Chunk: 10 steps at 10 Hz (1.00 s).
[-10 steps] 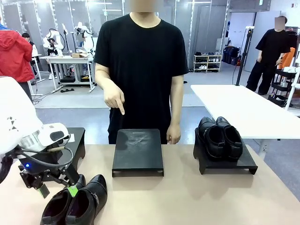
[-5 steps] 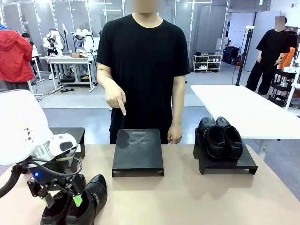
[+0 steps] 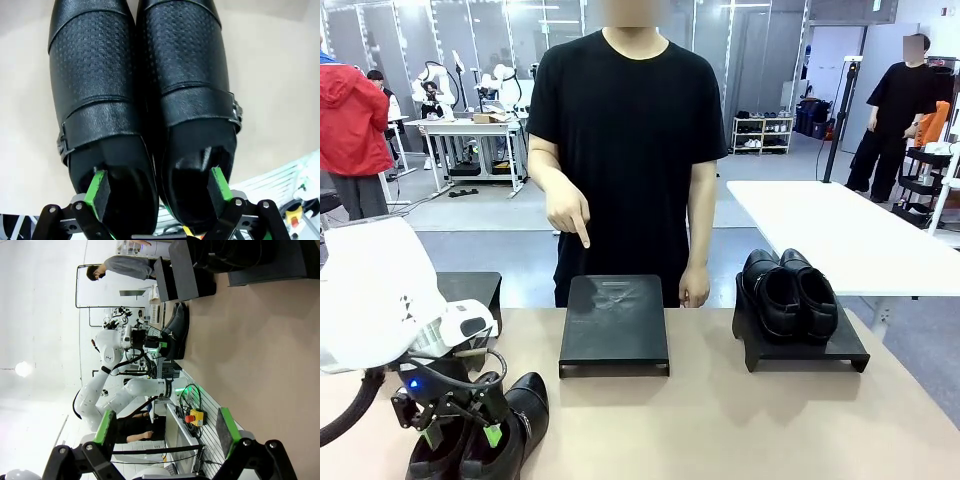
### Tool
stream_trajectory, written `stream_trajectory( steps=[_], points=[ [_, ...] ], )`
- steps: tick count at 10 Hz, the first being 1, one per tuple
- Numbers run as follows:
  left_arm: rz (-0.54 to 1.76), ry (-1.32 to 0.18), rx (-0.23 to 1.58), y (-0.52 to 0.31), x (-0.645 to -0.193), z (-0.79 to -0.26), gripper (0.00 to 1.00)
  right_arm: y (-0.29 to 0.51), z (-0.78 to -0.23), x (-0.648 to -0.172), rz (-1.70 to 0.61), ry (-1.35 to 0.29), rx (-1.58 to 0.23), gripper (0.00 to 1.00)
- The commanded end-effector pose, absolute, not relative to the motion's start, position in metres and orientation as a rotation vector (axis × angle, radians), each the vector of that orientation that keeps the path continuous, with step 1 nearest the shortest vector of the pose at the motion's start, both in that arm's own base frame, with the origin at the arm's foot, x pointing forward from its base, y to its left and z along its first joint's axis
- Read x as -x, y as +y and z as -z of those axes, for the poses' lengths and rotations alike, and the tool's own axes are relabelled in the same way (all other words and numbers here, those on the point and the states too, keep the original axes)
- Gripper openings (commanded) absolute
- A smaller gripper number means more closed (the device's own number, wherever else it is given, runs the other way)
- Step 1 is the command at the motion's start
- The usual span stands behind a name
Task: Place the shoes on the stand as instructed by the person.
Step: Pick up another pair of Shoes and place it on the Shoes Stand indicated by the person.
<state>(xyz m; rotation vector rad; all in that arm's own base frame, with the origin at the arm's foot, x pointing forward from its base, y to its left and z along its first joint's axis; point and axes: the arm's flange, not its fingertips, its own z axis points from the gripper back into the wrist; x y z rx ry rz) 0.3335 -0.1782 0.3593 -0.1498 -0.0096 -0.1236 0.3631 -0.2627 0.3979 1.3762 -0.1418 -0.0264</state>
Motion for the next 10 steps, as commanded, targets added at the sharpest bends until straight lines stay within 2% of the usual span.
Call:
stream_trajectory(
  steps=[1, 2, 3, 4, 5, 7, 8, 9, 10],
  points=[
    [0.115, -0.001, 0.118, -0.177, -0.341, -0.341, 1.00, -0.262, -0.399, -0.360, 0.018, -0.134, -1.371, 1.00],
    [0.115, 0.018, 0.125, -0.177, -0.343, -0.335, 1.00, -0.262, -0.399, -0.360, 0.018, -0.134, -1.371, 1.00],
    [0.104, 0.027, 0.105, -0.177, -0.346, -0.330, 0.56, -0.262, -0.399, -0.360, 0.018, -0.134, -1.371, 1.00],
    [0.108, 0.025, 0.099, -0.177, -0.347, -0.329, 0.40, -0.262, -0.399, -0.360, 0.018, -0.134, -1.371, 1.00],
    [0.109, 0.031, 0.090, -0.176, -0.348, -0.330, 0.00, -0.262, -0.399, -0.360, 0.018, -0.134, -1.371, 1.00],
    [0.107, 0.040, 0.072, -0.176, -0.348, -0.331, 0.00, -0.262, -0.399, -0.360, 0.018, -0.134, -1.371, 1.00],
    [0.087, 0.043, 0.068, -0.174, -0.349, -0.329, 0.14, -0.262, -0.399, -0.360, 0.018, -0.134, -1.371, 1.00],
    [0.090, 0.043, 0.070, -0.174, -0.349, -0.330, 0.04, -0.262, -0.399, -0.360, 0.018, -0.134, -1.371, 1.00],
    [0.090, 0.041, 0.072, -0.174, -0.349, -0.333, 0.00, -0.262, -0.399, -0.360, 0.018, -0.134, -1.371, 1.00]
  ],
)
